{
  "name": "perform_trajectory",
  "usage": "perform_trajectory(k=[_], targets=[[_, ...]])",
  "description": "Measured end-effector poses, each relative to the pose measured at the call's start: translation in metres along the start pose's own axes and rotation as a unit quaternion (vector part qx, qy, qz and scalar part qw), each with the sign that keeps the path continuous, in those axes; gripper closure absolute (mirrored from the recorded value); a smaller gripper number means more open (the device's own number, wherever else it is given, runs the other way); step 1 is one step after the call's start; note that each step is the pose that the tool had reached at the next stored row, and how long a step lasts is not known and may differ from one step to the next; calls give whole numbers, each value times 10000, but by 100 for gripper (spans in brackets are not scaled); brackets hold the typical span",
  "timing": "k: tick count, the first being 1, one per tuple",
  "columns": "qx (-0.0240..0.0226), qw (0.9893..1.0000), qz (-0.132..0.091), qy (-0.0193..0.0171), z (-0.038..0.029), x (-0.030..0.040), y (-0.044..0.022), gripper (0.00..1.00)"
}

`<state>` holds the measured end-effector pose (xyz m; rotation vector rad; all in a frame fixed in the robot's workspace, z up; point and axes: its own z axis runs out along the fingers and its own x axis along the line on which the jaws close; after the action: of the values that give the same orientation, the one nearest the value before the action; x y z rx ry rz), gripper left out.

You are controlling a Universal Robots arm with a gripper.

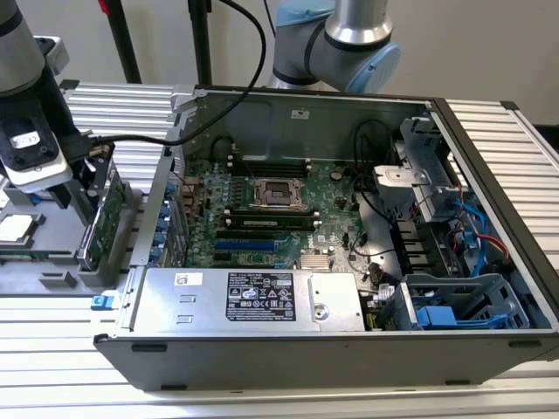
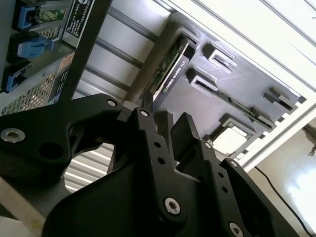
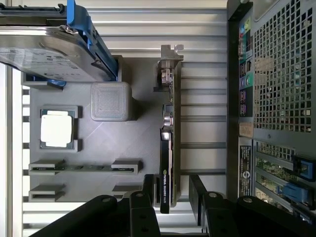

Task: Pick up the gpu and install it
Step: 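Pick up the gpu and move the gpu toward the slot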

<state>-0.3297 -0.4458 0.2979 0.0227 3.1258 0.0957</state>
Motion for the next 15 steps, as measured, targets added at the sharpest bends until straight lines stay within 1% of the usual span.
perform_trajectory(k=[8, 15], targets=[[0, 10000, 0, 0, 30, 1, -2, 0], [1, 10000, 0, 1, 74, 1, -4, 0]])
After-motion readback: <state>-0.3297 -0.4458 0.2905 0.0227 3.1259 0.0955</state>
